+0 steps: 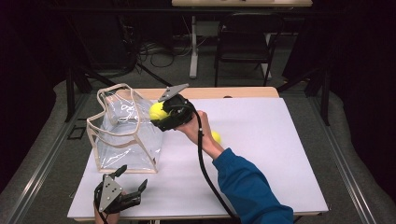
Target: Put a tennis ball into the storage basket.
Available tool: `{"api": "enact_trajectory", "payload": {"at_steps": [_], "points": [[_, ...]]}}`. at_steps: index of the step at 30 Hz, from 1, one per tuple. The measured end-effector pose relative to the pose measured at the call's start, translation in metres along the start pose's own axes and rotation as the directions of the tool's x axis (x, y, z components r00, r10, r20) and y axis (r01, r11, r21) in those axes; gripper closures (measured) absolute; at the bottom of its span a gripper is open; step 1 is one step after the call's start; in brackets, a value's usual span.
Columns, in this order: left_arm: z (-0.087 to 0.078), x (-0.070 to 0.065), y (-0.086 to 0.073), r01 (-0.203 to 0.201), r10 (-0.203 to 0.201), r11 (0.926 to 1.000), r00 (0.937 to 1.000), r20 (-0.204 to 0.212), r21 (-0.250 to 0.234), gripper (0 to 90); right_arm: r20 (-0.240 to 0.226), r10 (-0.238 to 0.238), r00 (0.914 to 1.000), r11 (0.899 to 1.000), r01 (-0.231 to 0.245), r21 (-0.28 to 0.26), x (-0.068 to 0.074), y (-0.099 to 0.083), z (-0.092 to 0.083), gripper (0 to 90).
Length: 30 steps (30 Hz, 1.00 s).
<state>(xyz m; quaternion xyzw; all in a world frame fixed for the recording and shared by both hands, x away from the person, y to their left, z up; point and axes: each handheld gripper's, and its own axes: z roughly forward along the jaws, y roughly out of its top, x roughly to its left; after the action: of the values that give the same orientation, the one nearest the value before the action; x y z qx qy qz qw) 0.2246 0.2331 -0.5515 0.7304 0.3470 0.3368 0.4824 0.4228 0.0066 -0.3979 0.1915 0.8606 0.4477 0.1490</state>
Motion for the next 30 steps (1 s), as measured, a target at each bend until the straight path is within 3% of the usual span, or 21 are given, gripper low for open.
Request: {"api": "enact_trajectory", "payload": {"at_steps": [30], "points": [[-0.001,0.0,0.001,0.001,-0.001,1.0,1.0,0.002,-0.005,16.0,0.008,-0.009,0.9999,0.999,0.009,-0.037,0.001,0.014,-0.002,26.0]]}}
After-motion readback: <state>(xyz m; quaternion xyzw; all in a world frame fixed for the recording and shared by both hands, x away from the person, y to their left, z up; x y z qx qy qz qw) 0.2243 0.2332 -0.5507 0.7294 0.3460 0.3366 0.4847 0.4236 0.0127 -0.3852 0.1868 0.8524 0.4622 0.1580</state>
